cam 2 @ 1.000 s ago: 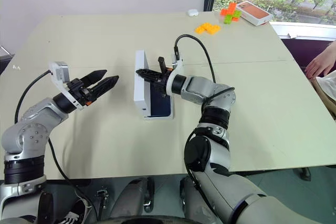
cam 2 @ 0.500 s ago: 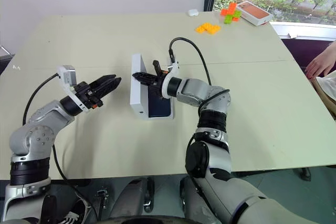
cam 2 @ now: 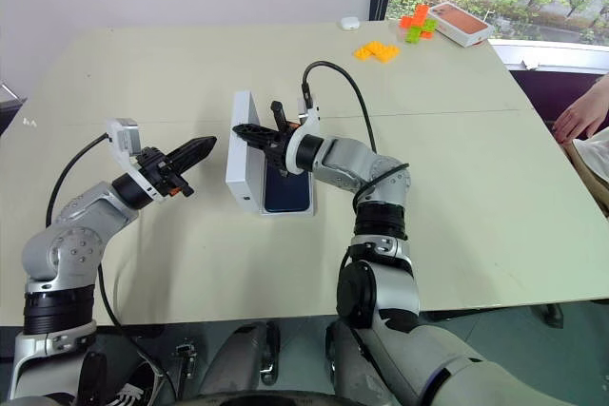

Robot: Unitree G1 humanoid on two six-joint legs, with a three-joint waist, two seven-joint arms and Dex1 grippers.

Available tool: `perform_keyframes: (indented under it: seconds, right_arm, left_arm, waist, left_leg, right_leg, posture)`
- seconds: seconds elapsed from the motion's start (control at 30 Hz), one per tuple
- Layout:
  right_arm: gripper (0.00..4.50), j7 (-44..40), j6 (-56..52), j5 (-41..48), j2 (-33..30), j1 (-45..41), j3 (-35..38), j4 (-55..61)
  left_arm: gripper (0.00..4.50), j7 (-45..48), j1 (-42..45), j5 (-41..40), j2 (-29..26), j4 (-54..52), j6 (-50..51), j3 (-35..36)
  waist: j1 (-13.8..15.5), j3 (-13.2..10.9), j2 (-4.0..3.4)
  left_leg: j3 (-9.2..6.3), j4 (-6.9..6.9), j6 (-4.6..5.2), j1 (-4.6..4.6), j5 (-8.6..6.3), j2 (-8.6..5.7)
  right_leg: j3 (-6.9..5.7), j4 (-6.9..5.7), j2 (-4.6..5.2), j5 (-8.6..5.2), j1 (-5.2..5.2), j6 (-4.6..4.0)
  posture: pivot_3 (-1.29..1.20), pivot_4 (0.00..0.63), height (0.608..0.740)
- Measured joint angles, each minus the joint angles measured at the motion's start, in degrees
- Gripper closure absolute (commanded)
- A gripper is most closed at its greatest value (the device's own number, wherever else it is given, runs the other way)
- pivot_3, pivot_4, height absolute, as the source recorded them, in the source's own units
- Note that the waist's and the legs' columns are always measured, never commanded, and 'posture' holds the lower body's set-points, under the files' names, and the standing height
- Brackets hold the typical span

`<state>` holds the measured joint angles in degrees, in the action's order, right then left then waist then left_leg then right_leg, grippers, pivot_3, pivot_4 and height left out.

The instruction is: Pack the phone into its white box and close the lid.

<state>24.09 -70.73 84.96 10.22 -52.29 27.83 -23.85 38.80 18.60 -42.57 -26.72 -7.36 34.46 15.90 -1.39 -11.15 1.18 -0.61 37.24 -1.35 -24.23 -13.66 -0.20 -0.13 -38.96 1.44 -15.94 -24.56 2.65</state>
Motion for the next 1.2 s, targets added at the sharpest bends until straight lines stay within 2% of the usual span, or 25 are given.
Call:
perform_keyframes:
  seconds: [0.2,0.53,0.63,0.87,1.07,1.2]
  right_arm:
    - [4.50,1.94,4.84,0.03,-0.17,0.63,-3.69,0.01]
    - [4.50,0.80,7.12,-0.93,-0.74,1.98,-8.23,-0.15]
    - [3.59,0.30,7.04,-0.93,-0.90,2.32,-8.65,-0.15]
    - [0.05,-0.92,7.38,-1.21,-1.22,2.83,-9.58,-0.05]
    - [0.05,-5.11,7.08,-4.47,-3.08,9.67,-10.93,1.86]
    - [0.05,-9.31,4.90,-6.85,-7.10,8.45,-12.68,4.49]
  left_arm:
    - [4.48,-0.26,-0.09,0.16,0.00,0.08,-0.05,0.00]
    - [4.48,-0.29,-0.29,0.92,0.02,0.34,-0.11,-0.19]
    - [4.50,-0.29,-0.68,1.52,0.35,0.54,-0.13,-1.15]
    - [4.50,-0.04,-2.33,3.92,1.76,1.69,-1.15,-3.92]
    - [4.50,0.23,-2.14,5.03,2.50,3.50,-2.05,-4.20]
    - [4.50,0.68,-1.23,6.37,4.28,5.05,-2.91,-6.39]
  waist:
    - [0.00,0.00,0.00]
    - [0.03,0.00,0.00]
    - [0.06,0.00,0.00]
    - [0.12,0.00,0.00]
    - [0.27,-0.01,-0.02]
    - [0.26,-0.01,-0.01]
  left_leg:
    - [0.00,0.00,0.00,-0.01,0.00,0.00]
    - [0.00,0.00,0.00,-0.01,0.00,0.01]
    - [0.00,0.00,0.00,-0.02,0.00,0.01]
    - [0.00,-0.01,0.00,-0.02,0.00,0.01]
    - [0.00,-0.02,0.01,-0.06,0.00,0.01]
    - [0.01,0.03,0.03,-0.05,0.01,0.01]
  right_leg:
    - [0.00,0.01,0.00,0.00,0.00,0.00]
    - [0.00,0.02,0.00,0.00,0.00,0.00]
    - [0.00,0.04,0.00,0.00,0.00,0.00]
    - [0.00,0.04,0.00,0.00,0.00,0.00]
    - [0.00,0.10,0.00,-0.01,0.01,0.01]
    - [-0.01,0.09,0.00,0.00,0.01,0.01]
  posture:
    - [0.00,0.150,0.740]
    - [0.00,0.150,0.740]
    - [0.00,0.150,0.740]
    - [0.00,0.150,0.740]
    - [0.00,0.150,0.740]
    - [0.00,0.150,0.740]
